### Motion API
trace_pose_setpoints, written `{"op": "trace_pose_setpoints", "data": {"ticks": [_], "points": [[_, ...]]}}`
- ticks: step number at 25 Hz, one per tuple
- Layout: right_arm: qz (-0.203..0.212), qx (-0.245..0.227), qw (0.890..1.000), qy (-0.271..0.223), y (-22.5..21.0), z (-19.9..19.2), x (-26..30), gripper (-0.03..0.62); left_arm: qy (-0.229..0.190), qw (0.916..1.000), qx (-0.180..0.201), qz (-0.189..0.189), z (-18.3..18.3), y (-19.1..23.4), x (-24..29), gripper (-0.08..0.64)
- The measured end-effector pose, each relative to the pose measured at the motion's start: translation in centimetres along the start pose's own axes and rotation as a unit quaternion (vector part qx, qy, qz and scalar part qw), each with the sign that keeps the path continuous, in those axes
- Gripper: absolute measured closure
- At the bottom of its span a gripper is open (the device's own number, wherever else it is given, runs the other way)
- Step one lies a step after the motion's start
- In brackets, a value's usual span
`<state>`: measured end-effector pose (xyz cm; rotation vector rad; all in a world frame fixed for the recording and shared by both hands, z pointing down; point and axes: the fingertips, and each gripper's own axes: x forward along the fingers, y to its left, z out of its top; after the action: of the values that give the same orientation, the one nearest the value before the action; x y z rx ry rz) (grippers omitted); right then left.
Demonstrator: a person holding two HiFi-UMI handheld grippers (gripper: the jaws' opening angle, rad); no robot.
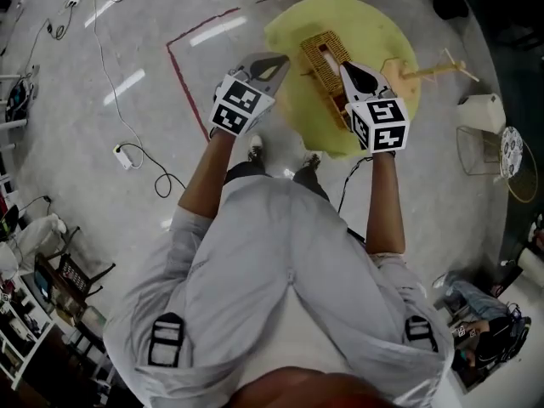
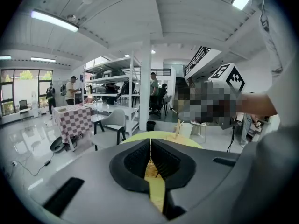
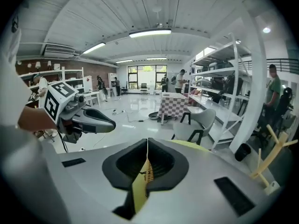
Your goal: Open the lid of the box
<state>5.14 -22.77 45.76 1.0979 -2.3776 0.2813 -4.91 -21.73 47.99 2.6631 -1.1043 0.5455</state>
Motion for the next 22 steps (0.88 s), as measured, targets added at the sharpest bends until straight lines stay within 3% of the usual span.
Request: {"op": "trace_pose_setpoints", "data": {"ticks": [8,11,15,22], "points": [[0.043,0.0,0.999,0.033,0.7,-2.0,3.9,0.568,0.049,0.9976,-0.047,-0.013,-5.8,-0.1,2.6,0.528],[0.05,0.005,0.997,0.051,0.5,-3.5,4.5,0.568,0.073,0.995,-0.063,-0.025,-8.7,-0.6,4.6,0.438],[0.058,0.009,0.996,0.071,0.3,-5.5,5.5,0.568,0.094,0.9915,-0.078,-0.046,-11.7,-1.1,7.3,0.428],[0.055,0.024,0.994,0.095,-1.1,-8.4,6.6,0.568,0.115,0.9881,-0.075,-0.069,-14.8,-1.2,11.2,0.419]]}}
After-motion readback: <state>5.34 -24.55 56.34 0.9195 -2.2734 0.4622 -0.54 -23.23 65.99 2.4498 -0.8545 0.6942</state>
